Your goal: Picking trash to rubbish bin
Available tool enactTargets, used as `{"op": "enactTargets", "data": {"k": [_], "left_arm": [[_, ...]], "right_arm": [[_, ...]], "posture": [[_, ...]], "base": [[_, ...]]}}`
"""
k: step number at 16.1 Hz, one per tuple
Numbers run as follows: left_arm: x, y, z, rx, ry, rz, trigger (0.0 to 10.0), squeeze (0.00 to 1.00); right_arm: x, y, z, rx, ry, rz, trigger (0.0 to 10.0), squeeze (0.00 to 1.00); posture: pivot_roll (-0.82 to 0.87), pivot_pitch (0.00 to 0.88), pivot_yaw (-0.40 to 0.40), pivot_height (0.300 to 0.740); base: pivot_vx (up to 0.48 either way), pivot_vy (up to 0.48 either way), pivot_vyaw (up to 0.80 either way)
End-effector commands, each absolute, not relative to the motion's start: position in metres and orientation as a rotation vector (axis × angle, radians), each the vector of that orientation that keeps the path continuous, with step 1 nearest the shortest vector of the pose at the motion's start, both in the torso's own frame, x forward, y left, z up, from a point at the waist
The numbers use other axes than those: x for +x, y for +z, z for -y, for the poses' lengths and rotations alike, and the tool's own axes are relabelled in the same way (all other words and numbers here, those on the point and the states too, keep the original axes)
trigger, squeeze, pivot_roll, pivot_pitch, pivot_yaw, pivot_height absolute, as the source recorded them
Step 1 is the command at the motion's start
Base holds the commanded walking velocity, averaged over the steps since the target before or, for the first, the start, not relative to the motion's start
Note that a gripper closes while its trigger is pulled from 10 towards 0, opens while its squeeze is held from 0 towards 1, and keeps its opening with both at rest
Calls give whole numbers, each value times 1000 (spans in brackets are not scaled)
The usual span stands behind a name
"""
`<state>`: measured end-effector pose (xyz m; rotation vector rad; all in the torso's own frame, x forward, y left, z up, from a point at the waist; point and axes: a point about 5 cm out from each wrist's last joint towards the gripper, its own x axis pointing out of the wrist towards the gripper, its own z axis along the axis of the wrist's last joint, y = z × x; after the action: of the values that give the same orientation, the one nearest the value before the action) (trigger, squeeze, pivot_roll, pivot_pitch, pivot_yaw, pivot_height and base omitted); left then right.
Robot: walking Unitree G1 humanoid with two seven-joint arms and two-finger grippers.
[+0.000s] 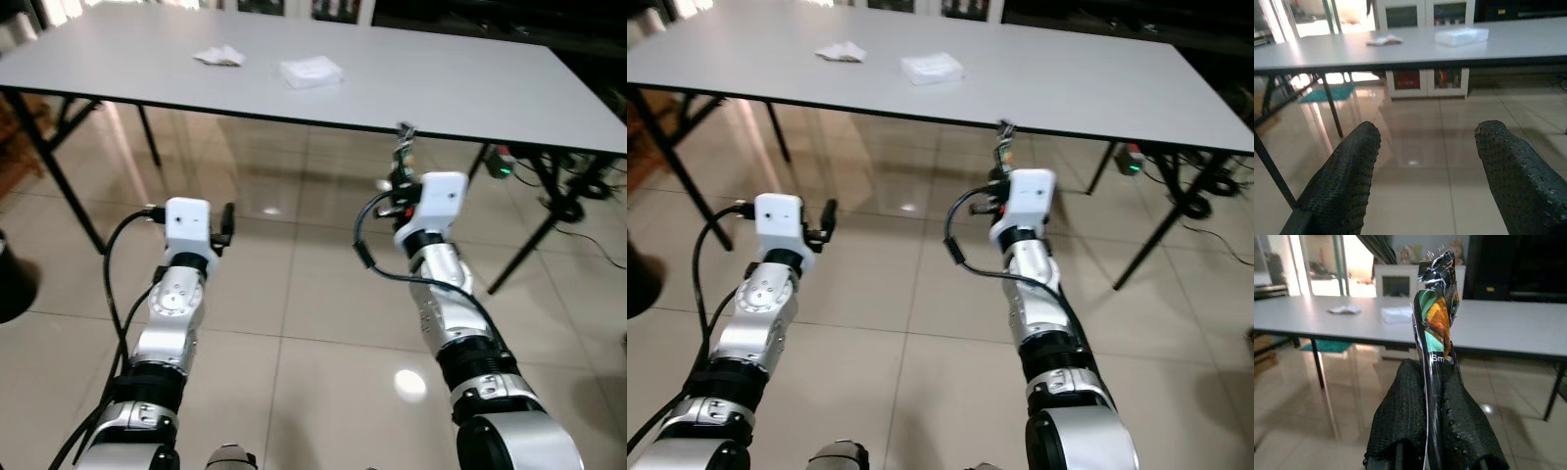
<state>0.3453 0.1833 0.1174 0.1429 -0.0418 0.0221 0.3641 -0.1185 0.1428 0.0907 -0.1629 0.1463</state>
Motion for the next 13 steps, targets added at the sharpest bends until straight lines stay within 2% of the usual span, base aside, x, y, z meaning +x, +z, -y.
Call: {"op": "enactTargets", "data": {"k": [1,13], "left_arm": [[347,116,-179,148,9,36,10000,0],[346,112,-180,150,14,22,10000,0]], "right_arm": [[363,134,124,90,132,127,10000,0],[361,126,125,81,136,97,10000,0]], "posture": [[-22,101,-76,740],[-21,96,-79,740]], "base": [[0,0,0],[0,0,0]]}}
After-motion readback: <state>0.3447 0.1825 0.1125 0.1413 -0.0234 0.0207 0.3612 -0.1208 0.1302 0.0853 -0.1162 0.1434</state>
